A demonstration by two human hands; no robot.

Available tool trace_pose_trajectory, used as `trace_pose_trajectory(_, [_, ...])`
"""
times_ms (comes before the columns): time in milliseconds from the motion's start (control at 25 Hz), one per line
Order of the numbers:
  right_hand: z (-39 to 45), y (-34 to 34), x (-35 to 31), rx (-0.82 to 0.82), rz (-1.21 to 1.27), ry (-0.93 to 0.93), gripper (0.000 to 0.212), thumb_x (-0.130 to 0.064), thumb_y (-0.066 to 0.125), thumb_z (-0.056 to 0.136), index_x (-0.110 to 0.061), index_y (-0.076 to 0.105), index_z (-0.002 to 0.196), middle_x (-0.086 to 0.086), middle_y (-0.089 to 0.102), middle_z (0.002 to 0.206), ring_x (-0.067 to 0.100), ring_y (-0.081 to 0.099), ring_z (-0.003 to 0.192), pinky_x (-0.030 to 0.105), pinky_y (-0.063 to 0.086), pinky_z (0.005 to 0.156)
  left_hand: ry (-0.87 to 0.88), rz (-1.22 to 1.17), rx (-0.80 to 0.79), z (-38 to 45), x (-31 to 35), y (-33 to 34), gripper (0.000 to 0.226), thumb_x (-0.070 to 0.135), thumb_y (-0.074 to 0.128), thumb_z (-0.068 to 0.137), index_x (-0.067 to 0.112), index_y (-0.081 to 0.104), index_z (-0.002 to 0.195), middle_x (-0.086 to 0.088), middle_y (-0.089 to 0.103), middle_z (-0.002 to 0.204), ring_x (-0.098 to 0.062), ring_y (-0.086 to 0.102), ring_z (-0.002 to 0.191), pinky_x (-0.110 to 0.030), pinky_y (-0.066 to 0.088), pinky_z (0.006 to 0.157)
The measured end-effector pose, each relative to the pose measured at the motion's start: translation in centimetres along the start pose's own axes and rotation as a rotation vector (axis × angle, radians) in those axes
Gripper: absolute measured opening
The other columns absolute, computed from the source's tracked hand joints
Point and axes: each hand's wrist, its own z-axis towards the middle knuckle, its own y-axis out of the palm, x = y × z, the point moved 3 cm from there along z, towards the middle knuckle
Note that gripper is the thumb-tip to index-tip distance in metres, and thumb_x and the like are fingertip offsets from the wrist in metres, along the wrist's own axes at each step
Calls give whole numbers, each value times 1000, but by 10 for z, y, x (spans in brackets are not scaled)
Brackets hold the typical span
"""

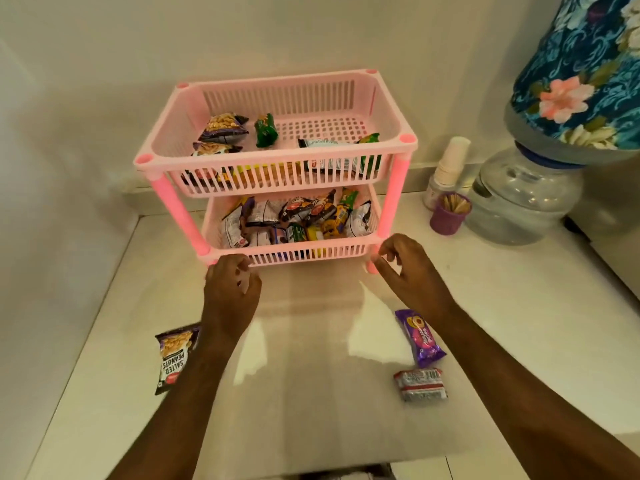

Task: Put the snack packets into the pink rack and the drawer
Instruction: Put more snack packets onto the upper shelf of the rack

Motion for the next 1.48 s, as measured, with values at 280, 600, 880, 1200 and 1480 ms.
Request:
trace_pose_trajectory(280, [-68, 52, 70, -151, -127, 158, 15, -36, 64, 93, -26, 55, 99, -8, 61, 94, 19, 60, 87, 35, 47, 76, -462, 450, -204, -55, -98, 3, 46, 32, 75, 79, 14, 62, 119, -13, 64, 117, -40, 55, 113, -51, 41, 98])
trace_pose_trajectory(600, [-89, 79, 95, -163, -376, 200, 31, -40, 73, 86, -25, 57, 109, 0, 65, 106, 26, 63, 95, 40, 46, 81, -389, 655, -270, -78, -129, -8, 50, 42, 69, 87, 9, 64, 125, -15, 66, 126, -39, 52, 126, -55, 36, 107])
trace_pose_trajectory(880, [-99, 73, 108, -231, -319, 313, 52, -24, 80, 79, -12, 56, 125, 9, 60, 129, 32, 56, 118, 46, 48, 97, -444, 713, -434, -37, -117, 22, 76, 69, 45, 92, 7, 53, 136, -18, 65, 129, -37, 53, 126, -48, 33, 110])
trace_pose_trajectory(1200, [-110, 59, 127, -268, -194, 588, 77, -30, 84, 80, -13, 40, 141, 13, 44, 139, 32, 51, 122, 44, 52, 97, -490, 681, -522, -28, -112, 45, 76, 55, 64, 85, 6, 39, 137, -17, 56, 127, -39, 60, 115, -49, 38, 103])
trace_pose_trajectory(1480, [-102, 65, 126, -255, -69, 623, 70, -21, 80, 83, -17, 37, 139, 13, 54, 134, 29, 61, 115, 44, 57, 95, -537, 492, -451, -29, -100, 50, 52, 31, 66, 88, 7, 42, 128, -16, 56, 121, -43, 60, 112, -52, 36, 103])
